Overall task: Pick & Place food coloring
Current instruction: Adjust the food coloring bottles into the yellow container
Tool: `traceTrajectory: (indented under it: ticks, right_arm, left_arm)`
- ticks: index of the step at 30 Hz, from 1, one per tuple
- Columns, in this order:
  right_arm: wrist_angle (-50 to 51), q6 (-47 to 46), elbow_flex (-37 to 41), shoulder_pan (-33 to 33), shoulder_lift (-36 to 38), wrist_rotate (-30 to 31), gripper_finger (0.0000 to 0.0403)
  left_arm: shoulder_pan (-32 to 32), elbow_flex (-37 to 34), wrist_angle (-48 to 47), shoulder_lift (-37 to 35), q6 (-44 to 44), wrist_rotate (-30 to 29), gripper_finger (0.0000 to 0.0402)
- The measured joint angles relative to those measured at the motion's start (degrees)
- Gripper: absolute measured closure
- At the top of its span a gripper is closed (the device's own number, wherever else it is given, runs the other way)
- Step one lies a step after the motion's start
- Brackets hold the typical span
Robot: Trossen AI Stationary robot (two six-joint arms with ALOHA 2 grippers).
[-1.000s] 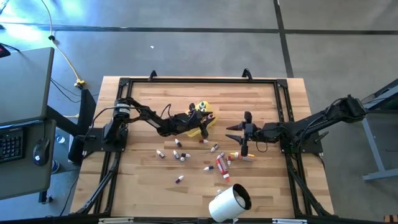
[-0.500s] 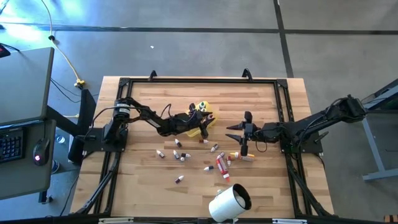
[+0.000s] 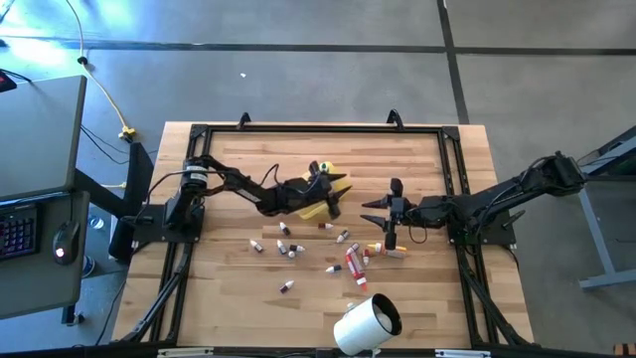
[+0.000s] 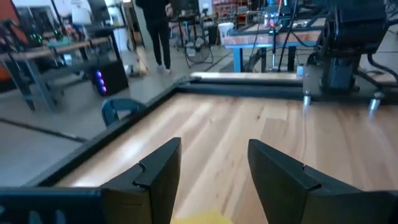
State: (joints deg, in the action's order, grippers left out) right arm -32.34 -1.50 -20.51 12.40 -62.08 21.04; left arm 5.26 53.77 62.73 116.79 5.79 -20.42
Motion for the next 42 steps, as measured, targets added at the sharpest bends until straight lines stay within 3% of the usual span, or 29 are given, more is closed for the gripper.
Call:
traceTrajectory:
  ticks: [6, 10, 15, 23, 27, 34, 42]
  right_arm:
    - [0.04, 0.00, 0.00, 0.02, 0.00, 0.00, 0.0272]
    - [0.06, 0.00, 0.00, 0.02, 0.00, -0.02, 0.0272]
    - [0.42, -0.02, 0.00, 0.02, 0.00, -0.02, 0.0272]
    - [0.39, -0.04, 0.00, -0.02, 0.00, 0.00, 0.0285]
    - [0.38, -0.06, 0.00, -0.12, -0.02, 0.73, 0.0315]
    - [2.49, -9.15, -0.04, -5.10, -1.30, 5.63, 0.0394]
    - [5.62, -16.08, -0.04, -15.46, -9.94, 2.72, 0.0401]
  left_arm:
    - [-0.30, 1.08, -1.05, -5.97, 0.19, 0.58, 0.0215]
    - [-1.75, 0.97, -9.54, -13.78, 0.46, 0.01, 0.0215]
    - [-5.72, 0.98, -28.98, -26.28, 0.42, -1.10, 0.0215]
    - [-11.08, 0.99, -65.27, -40.00, -2.75, -10.02, 0.0229]
    - [-11.28, 0.95, -76.53, -39.26, -12.60, -9.44, 0.0278]
    - [-8.81, 0.88, -74.03, -29.64, -15.03, -8.74, 0.0384]
    - [-1.05, 0.97, -71.55, -22.05, -15.07, -2.47, 0.0398]
